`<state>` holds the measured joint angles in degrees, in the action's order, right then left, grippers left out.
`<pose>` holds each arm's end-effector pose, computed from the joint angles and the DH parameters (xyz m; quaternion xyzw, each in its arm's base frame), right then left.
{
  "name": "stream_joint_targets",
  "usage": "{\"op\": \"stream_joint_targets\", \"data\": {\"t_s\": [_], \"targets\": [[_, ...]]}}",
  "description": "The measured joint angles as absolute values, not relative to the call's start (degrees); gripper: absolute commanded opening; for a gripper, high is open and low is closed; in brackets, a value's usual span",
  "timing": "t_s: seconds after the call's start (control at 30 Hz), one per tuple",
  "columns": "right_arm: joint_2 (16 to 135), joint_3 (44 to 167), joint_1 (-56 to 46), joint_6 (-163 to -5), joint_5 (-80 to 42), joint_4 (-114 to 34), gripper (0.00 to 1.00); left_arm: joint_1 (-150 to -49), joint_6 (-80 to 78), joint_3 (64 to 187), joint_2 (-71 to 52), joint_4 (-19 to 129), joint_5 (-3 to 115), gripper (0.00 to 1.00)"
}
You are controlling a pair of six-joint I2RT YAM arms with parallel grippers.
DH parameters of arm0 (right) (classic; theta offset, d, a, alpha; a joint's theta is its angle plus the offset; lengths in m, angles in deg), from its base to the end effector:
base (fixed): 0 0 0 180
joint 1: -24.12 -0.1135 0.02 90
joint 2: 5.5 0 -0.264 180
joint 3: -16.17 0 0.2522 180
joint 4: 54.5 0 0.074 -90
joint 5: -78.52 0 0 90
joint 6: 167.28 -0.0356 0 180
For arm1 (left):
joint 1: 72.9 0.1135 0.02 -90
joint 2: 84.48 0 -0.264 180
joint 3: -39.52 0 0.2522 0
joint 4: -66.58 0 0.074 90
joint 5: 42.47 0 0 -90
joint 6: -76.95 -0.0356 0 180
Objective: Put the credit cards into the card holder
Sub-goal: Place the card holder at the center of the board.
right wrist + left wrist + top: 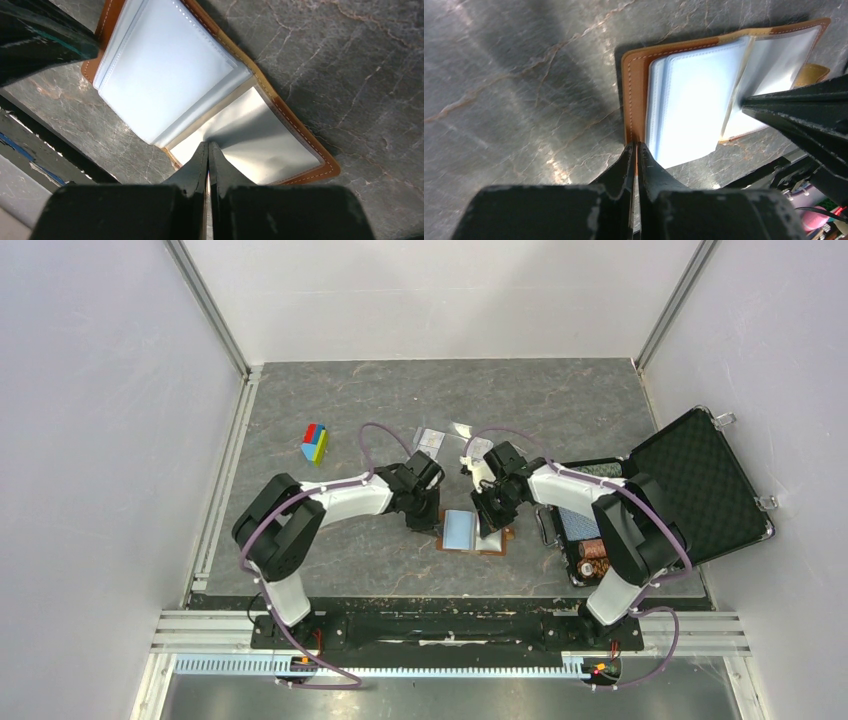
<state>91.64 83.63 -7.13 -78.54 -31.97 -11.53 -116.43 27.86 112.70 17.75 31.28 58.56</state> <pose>0.2534 0.1683 0.1481 -0.2776 0.9327 0.2103 0.0933 0.2444 -0.2416 0.1508 0.0435 0.9698 -0.2179 0.1007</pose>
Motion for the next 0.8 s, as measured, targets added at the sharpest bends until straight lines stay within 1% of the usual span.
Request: {"op": "stream_joint_targets", "data": {"t_s": [0.2, 0.47, 0.7, 0.73, 0.8], "targets": [[92.54, 85.0, -7.24, -74.65, -32.85, -10.0, 0.0, -116.43, 27.88, 110.27, 12.51, 31.06, 57.53, 0.22], [94.2, 87.67, -7.96, -70.06, -33.24, -6.96, 0.0, -116.43, 28.19, 110.25, 9.1, 32.96, 58.12, 0.31], [93.41, 87.89, -9.27, -68.33, -31.77, -7.13, 0.0, -116.43, 28.8, 110.27, 9.38, 34.12, 58.63, 0.34], [93.31, 87.89, -9.38, -68.38, -31.58, -7.66, 0.01, -116.43, 28.82, 110.34, 9.6, 34.25, 58.65, 0.35], [92.76, 87.76, -9.49, -69.03, -30.79, -9.6, 0.05, -116.43, 28.89, 110.36, 10.08, 34.49, 58.6, 0.37]]}}
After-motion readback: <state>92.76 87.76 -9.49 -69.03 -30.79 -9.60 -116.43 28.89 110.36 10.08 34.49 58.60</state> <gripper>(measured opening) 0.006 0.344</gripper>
